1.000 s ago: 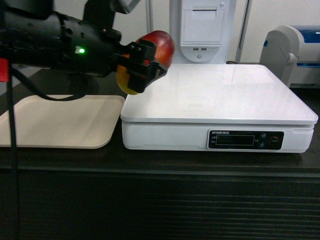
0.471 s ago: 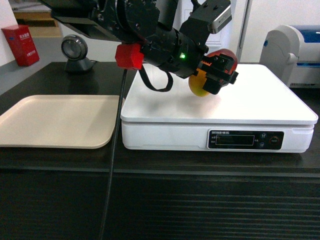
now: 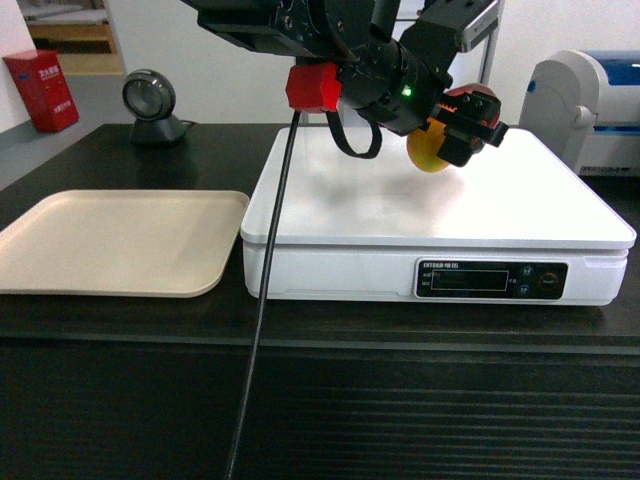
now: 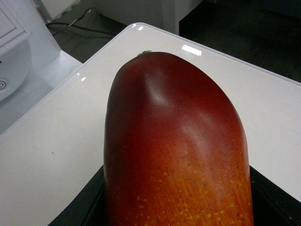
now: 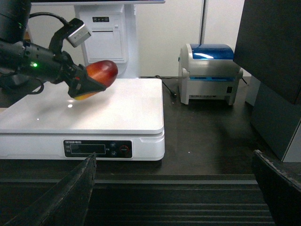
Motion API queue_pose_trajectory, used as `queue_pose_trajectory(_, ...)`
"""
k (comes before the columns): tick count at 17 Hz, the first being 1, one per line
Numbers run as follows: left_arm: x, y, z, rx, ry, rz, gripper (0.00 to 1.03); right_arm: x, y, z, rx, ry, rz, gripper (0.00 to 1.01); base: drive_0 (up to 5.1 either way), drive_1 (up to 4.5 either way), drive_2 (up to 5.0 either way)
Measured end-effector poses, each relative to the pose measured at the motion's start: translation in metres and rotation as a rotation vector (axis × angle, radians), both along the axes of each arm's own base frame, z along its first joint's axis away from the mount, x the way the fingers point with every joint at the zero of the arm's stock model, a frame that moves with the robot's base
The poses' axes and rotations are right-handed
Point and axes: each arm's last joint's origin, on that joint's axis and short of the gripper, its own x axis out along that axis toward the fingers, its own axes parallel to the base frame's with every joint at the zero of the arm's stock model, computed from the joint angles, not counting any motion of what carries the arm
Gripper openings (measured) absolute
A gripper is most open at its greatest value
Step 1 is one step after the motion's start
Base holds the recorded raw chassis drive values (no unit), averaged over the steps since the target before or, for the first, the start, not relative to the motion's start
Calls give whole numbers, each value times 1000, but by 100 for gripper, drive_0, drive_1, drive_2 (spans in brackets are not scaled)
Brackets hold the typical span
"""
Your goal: Place dark red mango on scale at checkout
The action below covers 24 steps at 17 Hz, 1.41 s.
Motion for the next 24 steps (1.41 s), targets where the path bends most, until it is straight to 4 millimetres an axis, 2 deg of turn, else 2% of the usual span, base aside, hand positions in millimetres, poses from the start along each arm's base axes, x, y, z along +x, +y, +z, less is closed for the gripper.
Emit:
queue_pose_trajectory(3,2,-8,-20,62,17,4,64,0,0,0,0,0,0,98,0,0,0)
queue_pose_trajectory(4,2,-8,-19,80,13,5,64,0,0,0,0,0,0,98,0,0,0)
queue_pose_trajectory(5,1,-8,-19,88,8,2,69,0,0,0,0,0,0,98,0,0,0)
queue_pose_trajectory(8,2,-8,-19,89,0,-1,98,0,0,0,0,0,0,98,0,0,0)
queue_pose_trajectory(12,-4,-6,-16,42,-17,-21,98,0,0,0,0,0,0,98,0,0,0)
queue_pose_trajectory(13,-8,-5,-10,25,-34,-23,98,0,0,0,0,0,0,98,0,0,0)
queue_pose_trajectory(16,-26,3,27,-72,-99,-38,98,0,0,0,0,0,0,98,0,0,0)
queue_pose_trajectory(19,-55,17,64,-178,-174,-50,98,0,0,0,0,0,0,98,0,0,0)
queue_pose_trajectory(20,-67,23,72,-204,-189,-48,98,0,0,0,0,0,0,98,0,0,0)
queue_pose_trajectory(24,-86,40,81,-238,-223,-26,98,0,0,0,0,0,0,98,0,0,0)
